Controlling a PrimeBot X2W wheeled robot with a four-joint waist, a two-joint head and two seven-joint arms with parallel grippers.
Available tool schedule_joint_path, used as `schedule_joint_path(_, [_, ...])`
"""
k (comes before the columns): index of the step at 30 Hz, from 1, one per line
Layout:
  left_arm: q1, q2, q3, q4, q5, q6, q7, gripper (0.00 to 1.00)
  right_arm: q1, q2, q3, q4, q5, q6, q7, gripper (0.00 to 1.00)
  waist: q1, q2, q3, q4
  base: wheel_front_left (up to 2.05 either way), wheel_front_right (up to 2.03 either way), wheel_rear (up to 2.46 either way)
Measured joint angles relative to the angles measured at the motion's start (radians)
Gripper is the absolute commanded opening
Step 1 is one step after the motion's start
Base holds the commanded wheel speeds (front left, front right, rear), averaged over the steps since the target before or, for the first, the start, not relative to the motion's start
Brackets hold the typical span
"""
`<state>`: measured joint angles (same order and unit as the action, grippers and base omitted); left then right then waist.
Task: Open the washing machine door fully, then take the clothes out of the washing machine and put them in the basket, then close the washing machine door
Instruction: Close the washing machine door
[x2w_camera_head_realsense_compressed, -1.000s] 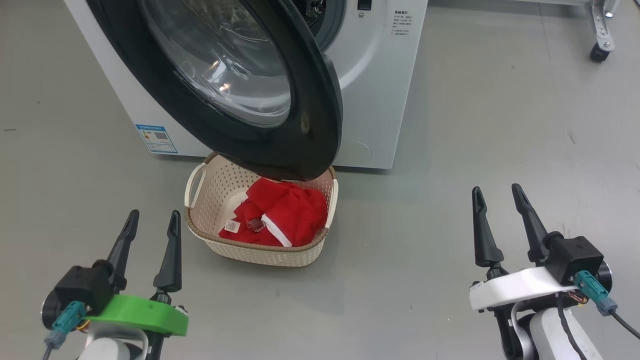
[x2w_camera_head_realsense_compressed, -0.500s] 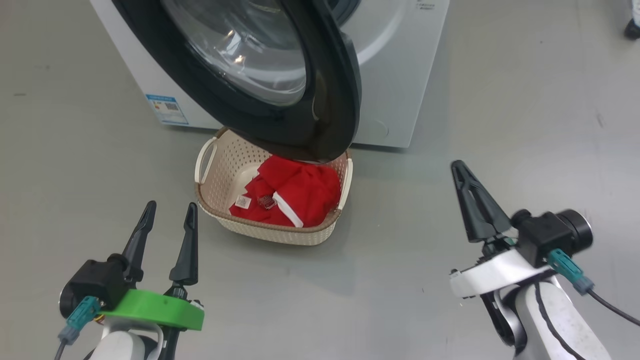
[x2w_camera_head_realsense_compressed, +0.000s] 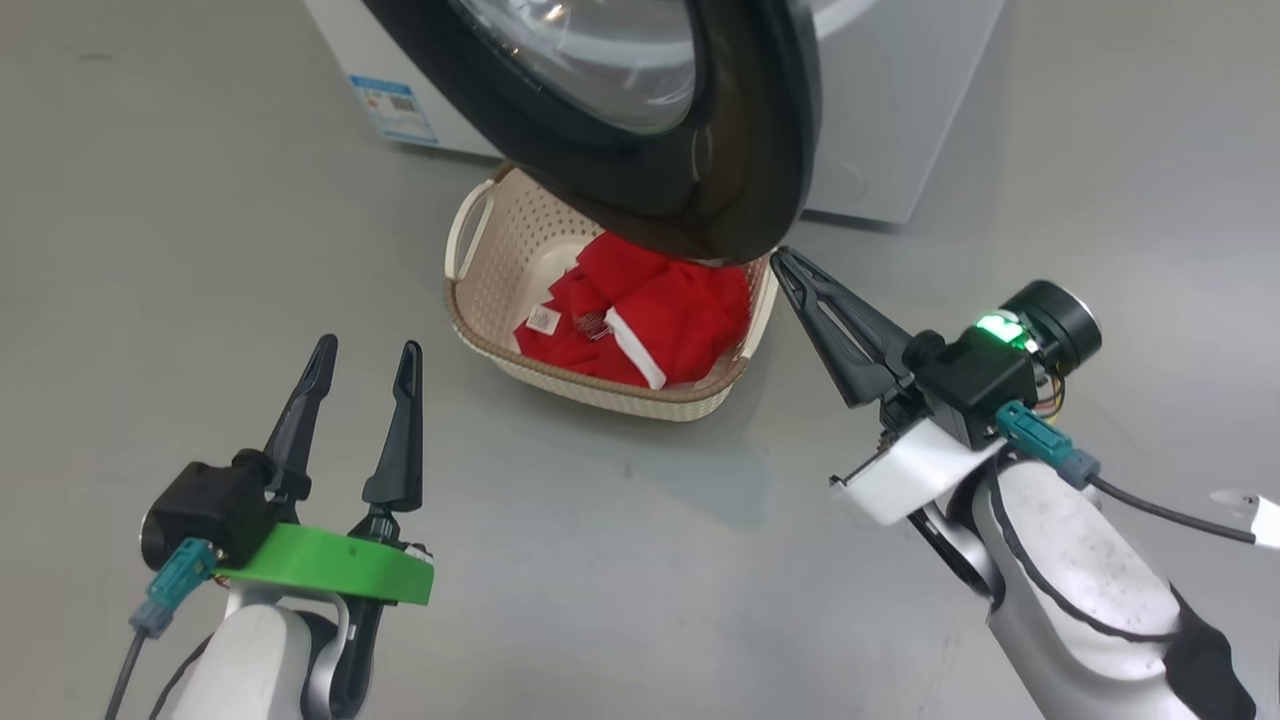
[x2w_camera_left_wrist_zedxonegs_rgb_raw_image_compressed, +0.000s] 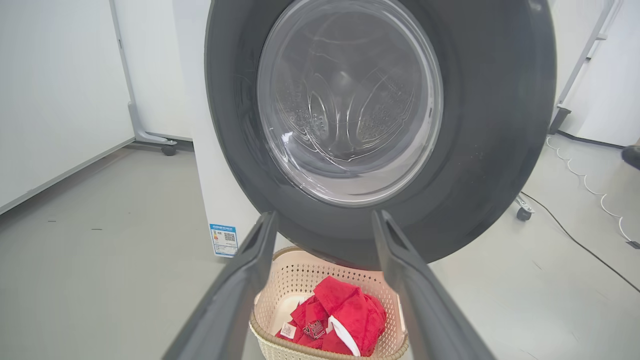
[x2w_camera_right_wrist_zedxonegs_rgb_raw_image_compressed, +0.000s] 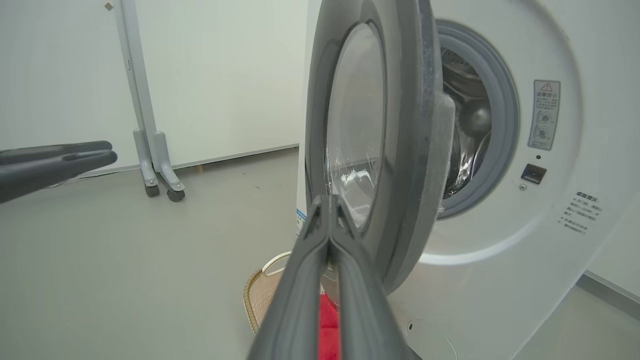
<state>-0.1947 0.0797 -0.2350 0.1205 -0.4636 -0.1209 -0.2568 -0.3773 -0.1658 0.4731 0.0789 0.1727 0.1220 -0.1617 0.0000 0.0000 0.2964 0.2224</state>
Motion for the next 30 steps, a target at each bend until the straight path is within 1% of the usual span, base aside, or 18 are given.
schedule_joint_path(11, [-0.065,-0.02,-0.011,-0.003,-0.001,0.0,0.0,1.0,-0.139,-0.033,0.036,0.062,0.014,0.0,0.026,0.0,0.0,0.0,0.096,0.08,0.0,0.0,0.0])
schedule_joint_path(20, [-0.098,-0.032,-0.015,-0.001,-0.003,-0.003,0.0,1.0,-0.219,-0.059,0.021,0.116,0.054,0.0,0.024,0.0,0.0,0.0,0.159,0.134,0.0,0.0,0.0])
schedule_joint_path(25, [-0.098,-0.034,-0.014,0.004,-0.003,-0.003,0.0,1.0,-0.255,-0.066,0.007,0.15,0.072,0.0,0.006,0.0,0.0,0.0,0.179,0.152,0.0,0.0,0.0])
schedule_joint_path(30, [-0.099,-0.034,-0.019,0.007,-0.003,-0.003,0.0,1.0,-0.274,-0.073,-0.005,0.17,0.076,0.0,-0.004,0.0,0.0,0.0,0.184,0.152,0.0,0.0,0.0])
